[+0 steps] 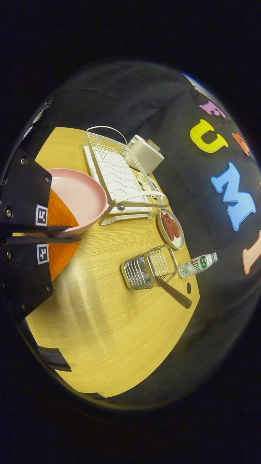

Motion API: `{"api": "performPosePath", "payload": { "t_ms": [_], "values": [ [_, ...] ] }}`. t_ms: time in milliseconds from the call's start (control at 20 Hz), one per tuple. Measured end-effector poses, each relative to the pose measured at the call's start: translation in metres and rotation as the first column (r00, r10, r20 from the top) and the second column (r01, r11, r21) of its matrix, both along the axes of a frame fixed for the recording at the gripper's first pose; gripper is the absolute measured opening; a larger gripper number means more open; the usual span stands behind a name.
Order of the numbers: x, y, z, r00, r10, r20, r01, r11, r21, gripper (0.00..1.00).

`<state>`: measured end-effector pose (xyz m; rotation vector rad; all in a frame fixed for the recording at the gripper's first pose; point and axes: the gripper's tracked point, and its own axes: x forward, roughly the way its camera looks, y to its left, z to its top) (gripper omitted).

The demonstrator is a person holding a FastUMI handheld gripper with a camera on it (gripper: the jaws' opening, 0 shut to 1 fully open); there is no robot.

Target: Take the plate from the dish rack, then take the spoon from the basket and place it into the plate.

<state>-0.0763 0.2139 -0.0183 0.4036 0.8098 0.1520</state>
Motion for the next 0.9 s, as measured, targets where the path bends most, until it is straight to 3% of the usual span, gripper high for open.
{"api": "performPosePath", "payload": {
  "t_ms": [150, 650, 900],
  "values": [
    [0.002, 0.006, -0.016, 1.000, 0.023, -0.021, -0.023, 1.000, -0.004, 0.04],
    [0.007, 0.014, -0.042, 0.997, 0.001, -0.080, 0.001, 1.000, 0.031, 0.04],
    [0.008, -0.008, -0.032, 1.000, -0.002, -0.016, 0.001, 0.998, -0.056, 0.17]
  ]
}}
